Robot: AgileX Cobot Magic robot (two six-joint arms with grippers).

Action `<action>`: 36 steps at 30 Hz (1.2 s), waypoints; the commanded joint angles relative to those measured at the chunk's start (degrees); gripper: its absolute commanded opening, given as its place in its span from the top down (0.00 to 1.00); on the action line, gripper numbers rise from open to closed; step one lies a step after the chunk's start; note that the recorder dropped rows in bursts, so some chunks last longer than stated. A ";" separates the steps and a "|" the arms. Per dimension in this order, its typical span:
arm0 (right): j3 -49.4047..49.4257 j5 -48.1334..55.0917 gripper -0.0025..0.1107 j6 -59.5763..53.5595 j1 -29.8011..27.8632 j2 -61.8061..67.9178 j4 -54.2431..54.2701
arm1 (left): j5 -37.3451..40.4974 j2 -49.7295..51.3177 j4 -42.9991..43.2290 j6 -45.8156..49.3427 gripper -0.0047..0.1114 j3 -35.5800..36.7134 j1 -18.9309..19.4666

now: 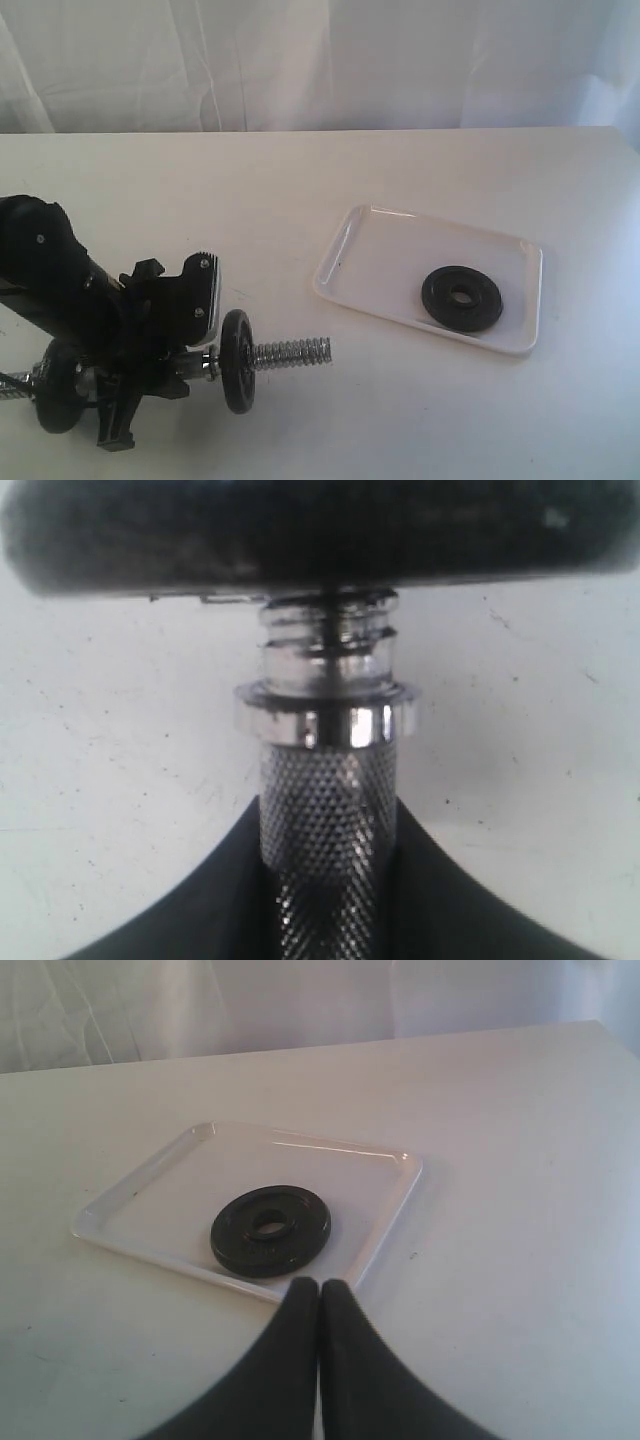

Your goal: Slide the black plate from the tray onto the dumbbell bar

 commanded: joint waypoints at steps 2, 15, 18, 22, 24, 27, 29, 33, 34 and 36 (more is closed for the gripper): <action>0.28 -0.18 0.98 0.01 0.26 -0.26 -0.10 | -2.10 -3.26 -6.30 -0.22 0.96 -1.07 -0.31; 0.28 -0.18 0.98 0.01 0.26 -0.26 -0.10 | -1.88 -3.45 -6.28 -0.22 0.96 -1.07 -0.31; 0.28 -0.18 0.98 0.01 0.26 -0.26 -0.10 | -1.88 -3.45 -6.28 -0.22 0.96 -1.07 -0.31; 0.28 -0.18 0.98 0.01 0.26 -0.26 -0.10 | -1.88 -3.45 -6.28 -0.22 0.96 -1.07 -0.31; 0.28 -0.18 0.98 0.01 0.26 -0.26 -0.10 | -1.88 -3.45 -6.28 -0.22 0.96 -1.07 -0.31; 0.28 -0.94 0.98 0.01 0.26 -0.26 -0.10 | -1.88 -3.45 -6.28 -0.22 0.96 -1.07 -0.31; 0.28 -3.48 0.98 0.01 0.26 -0.26 -0.10 | -1.88 -3.45 -6.28 -0.22 0.96 -1.07 -0.31; 0.28 -14.20 0.98 0.01 0.26 -0.26 -0.10 | -1.88 -3.45 -6.28 -0.22 0.96 -1.07 -0.31; 0.28 -17.57 0.98 0.01 0.26 -0.26 -0.10 | -1.88 -3.45 -6.28 -0.22 0.96 -1.07 -0.31; 0.28 -25.98 0.98 0.54 0.26 -0.26 -0.10 | -1.88 -3.45 -6.28 -0.22 0.96 -1.07 -0.31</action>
